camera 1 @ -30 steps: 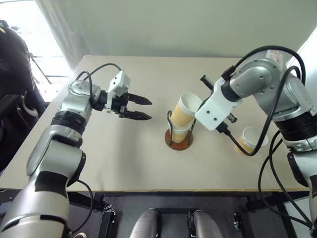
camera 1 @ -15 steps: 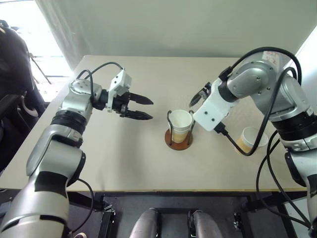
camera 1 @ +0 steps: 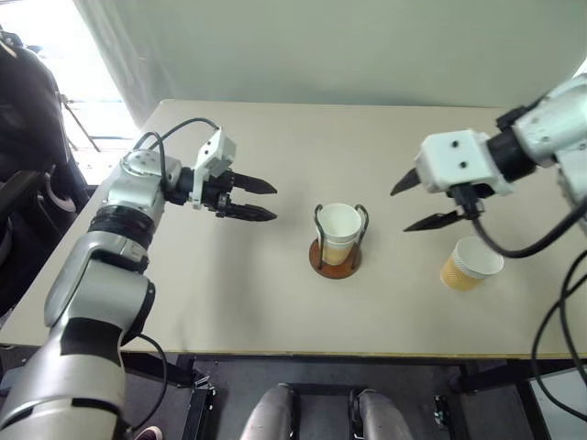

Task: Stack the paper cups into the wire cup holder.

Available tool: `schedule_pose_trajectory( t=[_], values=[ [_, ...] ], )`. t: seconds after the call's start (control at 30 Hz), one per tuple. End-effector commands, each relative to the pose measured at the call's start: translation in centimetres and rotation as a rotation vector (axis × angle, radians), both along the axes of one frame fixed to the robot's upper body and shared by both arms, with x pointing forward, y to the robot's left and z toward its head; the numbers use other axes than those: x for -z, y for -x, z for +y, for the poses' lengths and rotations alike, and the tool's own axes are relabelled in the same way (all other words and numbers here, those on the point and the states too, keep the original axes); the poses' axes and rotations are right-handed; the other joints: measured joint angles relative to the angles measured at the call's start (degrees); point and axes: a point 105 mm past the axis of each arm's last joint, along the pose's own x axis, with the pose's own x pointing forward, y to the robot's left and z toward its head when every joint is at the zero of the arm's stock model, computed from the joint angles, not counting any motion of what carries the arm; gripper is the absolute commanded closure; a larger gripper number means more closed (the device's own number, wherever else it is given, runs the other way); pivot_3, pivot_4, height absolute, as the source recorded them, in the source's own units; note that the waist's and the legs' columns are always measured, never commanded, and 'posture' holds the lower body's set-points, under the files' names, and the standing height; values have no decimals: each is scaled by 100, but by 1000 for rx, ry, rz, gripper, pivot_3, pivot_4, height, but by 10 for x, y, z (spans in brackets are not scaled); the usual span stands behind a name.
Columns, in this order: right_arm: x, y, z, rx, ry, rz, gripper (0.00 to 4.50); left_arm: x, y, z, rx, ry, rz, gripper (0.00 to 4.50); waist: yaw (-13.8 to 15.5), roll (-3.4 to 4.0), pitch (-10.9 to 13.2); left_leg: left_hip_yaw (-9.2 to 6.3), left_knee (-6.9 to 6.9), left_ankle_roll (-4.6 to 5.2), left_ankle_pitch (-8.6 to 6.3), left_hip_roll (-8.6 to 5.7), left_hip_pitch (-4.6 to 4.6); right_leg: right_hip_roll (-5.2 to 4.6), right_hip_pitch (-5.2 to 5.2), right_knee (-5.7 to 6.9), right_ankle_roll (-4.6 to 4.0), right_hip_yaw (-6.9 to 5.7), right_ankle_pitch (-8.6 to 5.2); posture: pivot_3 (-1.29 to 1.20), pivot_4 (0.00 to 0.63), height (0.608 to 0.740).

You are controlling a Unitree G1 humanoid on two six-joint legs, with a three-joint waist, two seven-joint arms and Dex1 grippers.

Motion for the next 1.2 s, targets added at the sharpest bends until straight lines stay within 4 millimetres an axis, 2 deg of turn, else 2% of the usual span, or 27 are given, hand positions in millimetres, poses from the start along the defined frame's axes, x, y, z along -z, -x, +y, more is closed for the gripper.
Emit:
schedule_pose_trajectory(
  t=[0.03,0.3,0.53,0.9,1.17,1.2],
  values=[
    [0,8,-21,83,-7,40,1570,-29,6,-10,65,65,-28,1194,6,-1,0,-1,0,2,-1,0,-1,0,0,0,2,0,-2,0,150,740],
    [34,0,-74,222,173,27,1570,-47,28,-34,207,49,-35,1194,1,-1,0,1,4,23,-13,-1,-3,-2,0,0,21,1,-5,0,150,740],
    [54,-3,-104,241,303,30,1570,-50,29,-32,205,47,-34,1194,-3,-1,1,1,8,74,-37,1,4,-2,4,3,49,2,-2,0,150,740],
    [80,-9,-132,207,466,5,1570,-43,28,-23,185,44,-40,1194,-1,-1,1,1,14,84,-27,1,22,-3,26,0,61,3,-4,0,150,740],
    [97,-18,-135,162,515,0,1570,-41,28,-22,184,43,-31,1194,-13,-1,1,1,14,84,-27,1,31,-3,33,1,61,4,-1,0,150,740],
    [99,-19,-135,157,515,2,1737,-41,28,-22,185,43,-31,1194,-12,-1,1,1,13,84,-27,1,31,-3,33,0,58,4,1,0,150,740]
  ],
)
